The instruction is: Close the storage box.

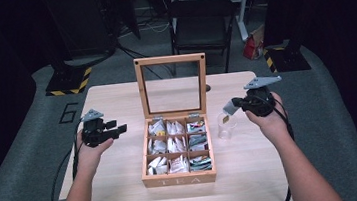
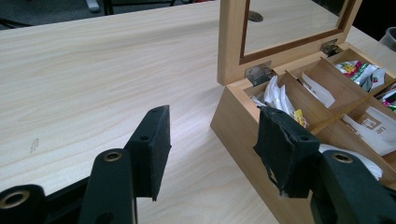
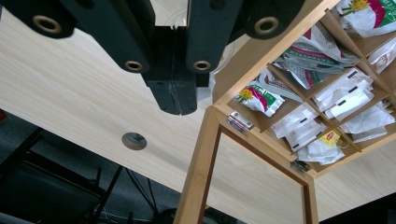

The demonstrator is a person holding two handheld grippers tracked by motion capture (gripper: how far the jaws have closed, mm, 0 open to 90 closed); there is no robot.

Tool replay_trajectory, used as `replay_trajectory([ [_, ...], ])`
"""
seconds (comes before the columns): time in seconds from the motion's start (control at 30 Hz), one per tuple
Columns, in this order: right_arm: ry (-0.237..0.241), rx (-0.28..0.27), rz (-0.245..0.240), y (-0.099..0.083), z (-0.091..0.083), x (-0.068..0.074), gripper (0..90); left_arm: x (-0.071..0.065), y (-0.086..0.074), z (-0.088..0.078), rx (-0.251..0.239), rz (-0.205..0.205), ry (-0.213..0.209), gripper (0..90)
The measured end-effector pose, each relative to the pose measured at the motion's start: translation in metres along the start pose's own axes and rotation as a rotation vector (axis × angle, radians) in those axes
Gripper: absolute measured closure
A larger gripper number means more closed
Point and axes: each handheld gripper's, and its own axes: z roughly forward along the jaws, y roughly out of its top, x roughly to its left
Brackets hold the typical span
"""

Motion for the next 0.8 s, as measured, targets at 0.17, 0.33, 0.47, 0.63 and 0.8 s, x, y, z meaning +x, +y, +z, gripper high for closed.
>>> replay_trajectory([
  [0.17, -0.010, 0.010, 0.002, -0.004, 0.002, -0.003, 90.0, 0.000, 0.000, 0.000, 0.001, 0.001, 0.001, 44.7],
  [0.33, -0.019, 0.021, -0.001, -0.008, 0.007, -0.002, 90.0, 0.000, 0.000, 0.000, 0.001, 0.000, 0.001, 44.8],
  [0.47, -0.026, 0.026, -0.008, -0.011, 0.010, -0.001, 90.0, 0.000, 0.000, 0.000, 0.000, 0.000, 0.000, 44.7],
  [0.63, -0.029, 0.042, -0.004, -0.017, 0.016, 0.001, 90.0, 0.000, 0.000, 0.000, 0.000, 0.000, 0.000, 44.7],
  [0.8, -0.026, 0.057, -0.012, -0.023, 0.023, 0.004, 90.0, 0.000, 0.000, -0.001, -0.002, -0.001, 0.001, 44.7],
])
